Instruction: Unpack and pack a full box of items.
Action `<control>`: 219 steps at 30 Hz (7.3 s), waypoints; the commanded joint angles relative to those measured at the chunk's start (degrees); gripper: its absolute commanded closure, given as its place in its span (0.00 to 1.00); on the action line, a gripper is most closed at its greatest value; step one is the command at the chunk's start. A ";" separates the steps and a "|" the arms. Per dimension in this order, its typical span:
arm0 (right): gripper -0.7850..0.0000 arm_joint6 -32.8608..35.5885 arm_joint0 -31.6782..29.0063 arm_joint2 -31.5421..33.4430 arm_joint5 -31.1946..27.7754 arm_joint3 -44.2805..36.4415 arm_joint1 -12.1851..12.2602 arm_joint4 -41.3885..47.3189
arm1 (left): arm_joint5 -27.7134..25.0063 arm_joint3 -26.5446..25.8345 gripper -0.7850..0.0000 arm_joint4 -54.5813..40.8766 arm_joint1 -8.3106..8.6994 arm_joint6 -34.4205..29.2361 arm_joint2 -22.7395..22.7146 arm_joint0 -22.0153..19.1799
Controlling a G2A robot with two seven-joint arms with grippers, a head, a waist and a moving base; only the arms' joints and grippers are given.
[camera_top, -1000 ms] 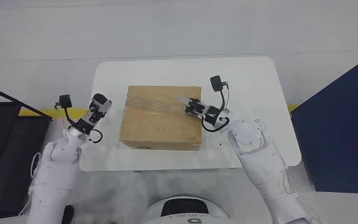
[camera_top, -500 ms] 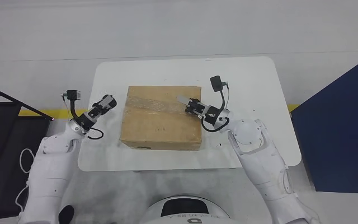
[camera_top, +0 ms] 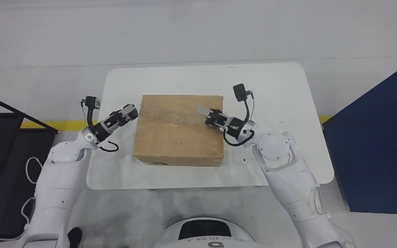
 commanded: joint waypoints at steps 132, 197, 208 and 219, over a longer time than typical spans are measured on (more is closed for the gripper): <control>0.00 2.43 4.78 -6.22 9.76 1.68 0.58 12.11 | -5.10 -2.80 1.00 7.26 4.33 4.26 0.66 5.18; 0.00 -10.33 27.45 -28.15 20.42 23.70 -8.83 28.98 | -4.99 -3.01 0.00 9.09 4.49 5.22 0.54 5.30; 0.00 -14.26 32.11 -34.20 19.28 30.28 -13.66 33.29 | -6.19 -5.17 0.00 16.34 4.88 14.25 -2.62 8.51; 0.00 -18.34 34.49 -37.33 17.38 34.39 -17.86 35.84 | -11.78 -3.30 0.00 10.74 6.12 17.29 -10.33 14.30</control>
